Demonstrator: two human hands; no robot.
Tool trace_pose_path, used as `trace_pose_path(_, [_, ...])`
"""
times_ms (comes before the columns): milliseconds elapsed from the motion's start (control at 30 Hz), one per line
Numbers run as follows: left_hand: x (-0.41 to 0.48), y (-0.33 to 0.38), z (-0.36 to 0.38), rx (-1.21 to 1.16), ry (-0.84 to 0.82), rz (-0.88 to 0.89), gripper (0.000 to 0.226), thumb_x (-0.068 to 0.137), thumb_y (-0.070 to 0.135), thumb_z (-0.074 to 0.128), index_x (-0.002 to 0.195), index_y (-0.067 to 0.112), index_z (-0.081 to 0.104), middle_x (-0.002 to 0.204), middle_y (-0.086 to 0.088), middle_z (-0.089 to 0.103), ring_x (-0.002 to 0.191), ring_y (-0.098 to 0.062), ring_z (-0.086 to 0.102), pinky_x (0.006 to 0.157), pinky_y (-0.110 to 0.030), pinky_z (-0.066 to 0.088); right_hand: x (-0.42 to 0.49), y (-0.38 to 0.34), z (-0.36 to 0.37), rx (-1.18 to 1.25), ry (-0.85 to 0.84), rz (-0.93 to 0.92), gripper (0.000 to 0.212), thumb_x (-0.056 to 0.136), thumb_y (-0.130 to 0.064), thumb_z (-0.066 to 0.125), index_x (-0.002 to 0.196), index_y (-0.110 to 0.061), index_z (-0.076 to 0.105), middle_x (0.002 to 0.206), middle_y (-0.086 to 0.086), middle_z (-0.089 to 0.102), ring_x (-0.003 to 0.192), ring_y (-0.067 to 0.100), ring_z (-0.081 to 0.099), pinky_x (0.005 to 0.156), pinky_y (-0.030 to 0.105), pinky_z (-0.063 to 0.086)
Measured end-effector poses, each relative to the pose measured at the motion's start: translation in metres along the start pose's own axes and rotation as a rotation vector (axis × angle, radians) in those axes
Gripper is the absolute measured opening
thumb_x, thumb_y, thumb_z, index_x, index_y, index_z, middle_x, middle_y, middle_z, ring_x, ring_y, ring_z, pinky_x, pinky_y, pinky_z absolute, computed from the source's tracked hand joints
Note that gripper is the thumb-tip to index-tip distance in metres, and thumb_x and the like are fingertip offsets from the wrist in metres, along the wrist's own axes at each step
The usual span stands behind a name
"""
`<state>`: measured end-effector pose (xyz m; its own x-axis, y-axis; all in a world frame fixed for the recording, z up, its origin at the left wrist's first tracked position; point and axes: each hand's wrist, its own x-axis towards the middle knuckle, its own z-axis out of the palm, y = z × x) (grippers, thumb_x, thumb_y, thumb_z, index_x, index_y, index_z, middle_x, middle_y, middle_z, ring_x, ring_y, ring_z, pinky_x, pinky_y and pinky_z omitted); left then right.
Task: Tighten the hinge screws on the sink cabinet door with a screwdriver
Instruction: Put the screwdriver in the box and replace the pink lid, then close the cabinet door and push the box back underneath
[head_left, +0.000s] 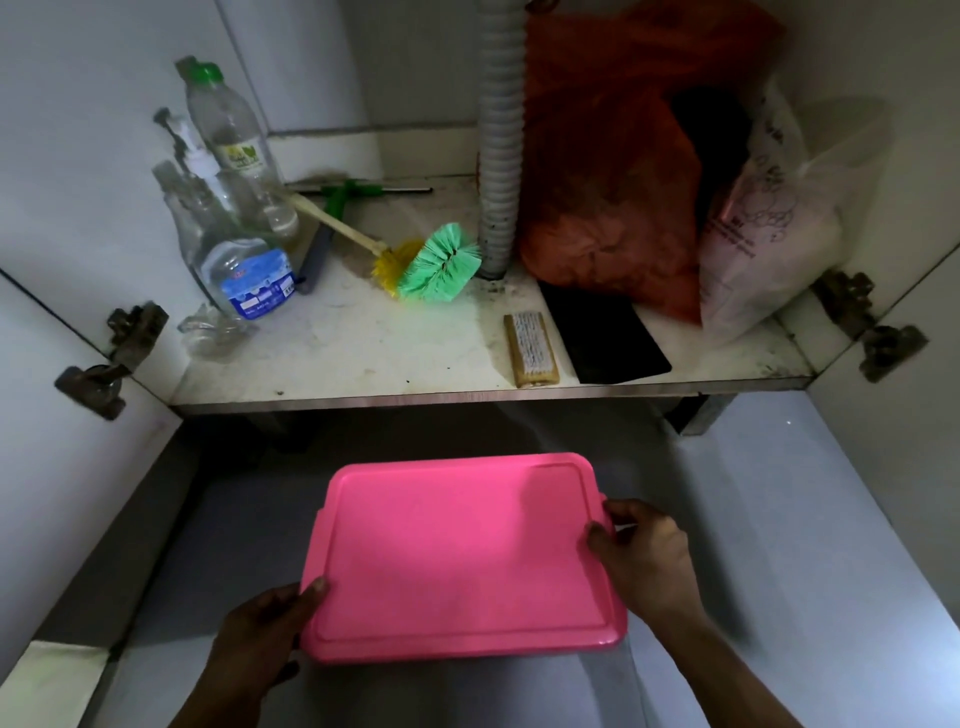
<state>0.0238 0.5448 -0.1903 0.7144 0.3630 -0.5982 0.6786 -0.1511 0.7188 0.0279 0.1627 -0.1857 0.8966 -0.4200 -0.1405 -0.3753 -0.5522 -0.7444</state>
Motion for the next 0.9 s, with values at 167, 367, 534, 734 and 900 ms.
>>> trace_pose_path(167, [-0.001,-0.002,0.001,-0.037,-0.032,-0.016,0.056,0.058,0.055,0.08,0.102,0.022,0.072,0.097,-0.008,0.075,0.093,-0.032,0.069,0.07,-0.038,0.051,0.0,0.005,0.001,0.026,0.006,-0.014,0.036,0.074,-0.026,0.08,0.108,-0.016,0.073,0.079,-0.021,0.06,0.065,-0.009,0.057,0.048,-0.001,0.039])
trace_pose_path(367, [-0.002,-0.001,0.001,0.0,-0.019,-0.019,0.049,0.067,0.052,0.081,0.103,0.022,0.07,0.099,-0.008,0.074,0.092,-0.031,0.068,0.074,-0.041,0.05,0.005,0.005,-0.003,-0.085,-0.041,-0.026,0.034,0.078,-0.032,0.074,0.109,-0.018,0.073,0.094,-0.006,0.071,0.075,0.007,0.066,0.071,0.026,0.056])
trace_pose_path(534, [-0.003,0.0,0.002,0.003,-0.037,-0.032,0.048,0.078,0.052,0.078,0.113,0.02,0.064,0.106,-0.008,0.069,0.094,-0.032,0.065,0.074,-0.042,0.05,0.004,0.0,-0.005,-0.09,-0.067,-0.008,0.036,0.079,-0.029,0.073,0.113,-0.016,0.073,0.102,-0.001,0.073,0.085,0.017,0.069,0.081,0.033,0.056])
trace_pose_path(734, [-0.006,0.003,0.002,0.004,-0.036,-0.046,0.045,0.079,0.054,0.077,0.11,0.024,0.064,0.105,-0.005,0.072,0.093,-0.031,0.067,0.074,-0.038,0.047,0.001,-0.009,-0.01,-0.085,-0.072,0.011,0.026,0.082,-0.026,0.071,0.106,-0.016,0.075,0.087,-0.005,0.07,0.069,0.01,0.065,0.071,0.028,0.055])
trace_pose_path(900, [-0.017,0.008,-0.001,0.115,0.068,0.036,0.063,0.069,0.048,0.088,0.111,0.005,0.069,0.106,-0.021,0.073,0.09,-0.036,0.07,0.076,-0.04,0.053,0.0,-0.024,-0.023,-0.22,-0.231,0.006,0.025,0.088,-0.035,0.064,0.105,-0.018,0.07,0.097,0.0,0.073,0.075,0.012,0.068,0.075,0.036,0.059])
